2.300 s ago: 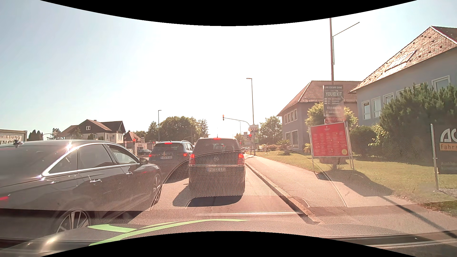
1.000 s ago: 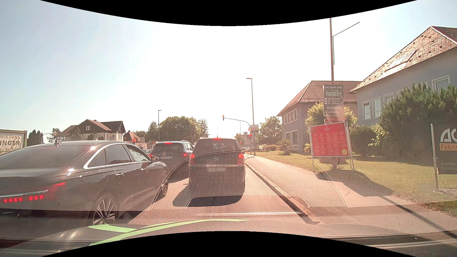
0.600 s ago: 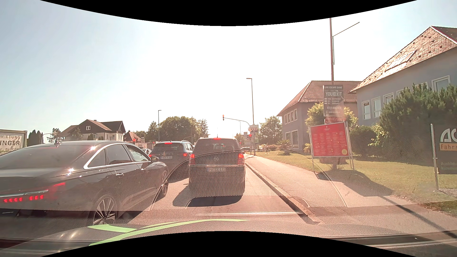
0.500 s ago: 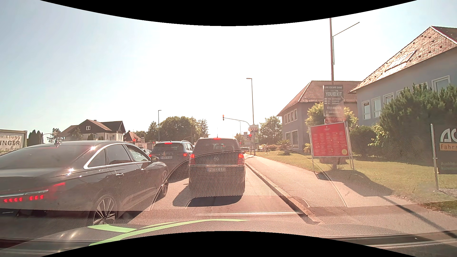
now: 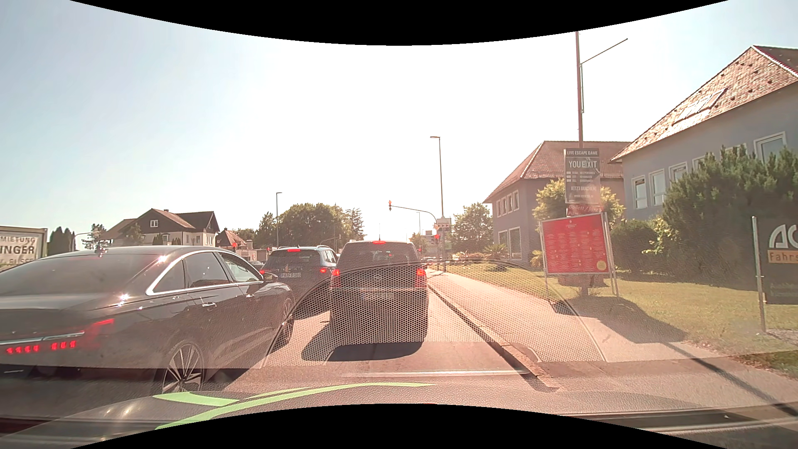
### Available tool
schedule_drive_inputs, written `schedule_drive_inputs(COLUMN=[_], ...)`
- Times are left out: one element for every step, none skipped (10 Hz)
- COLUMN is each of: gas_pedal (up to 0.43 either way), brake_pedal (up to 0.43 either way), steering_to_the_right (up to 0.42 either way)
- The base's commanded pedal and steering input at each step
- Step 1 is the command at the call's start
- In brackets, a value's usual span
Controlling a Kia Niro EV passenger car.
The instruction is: Follow the waypoints while adhering to traffic rules and regulations
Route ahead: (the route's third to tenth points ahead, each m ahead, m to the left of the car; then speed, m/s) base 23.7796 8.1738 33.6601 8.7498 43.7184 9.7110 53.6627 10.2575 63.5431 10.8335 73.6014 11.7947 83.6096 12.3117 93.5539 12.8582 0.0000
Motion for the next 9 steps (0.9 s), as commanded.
schedule_drive_inputs(gas_pedal=[0.0, 0.0, 0.0, 0.0, 0.0, 0.0, 0.0, 0.0, 0.0], brake_pedal=[0.36, 0.36, 0.36, 0.36, 0.36, 0.36, 0.36, 0.36, 0.36], steering_to_the_right=[-0.003, -0.003, -0.003, -0.003, -0.003, -0.003, -0.003, -0.003, -0.003])
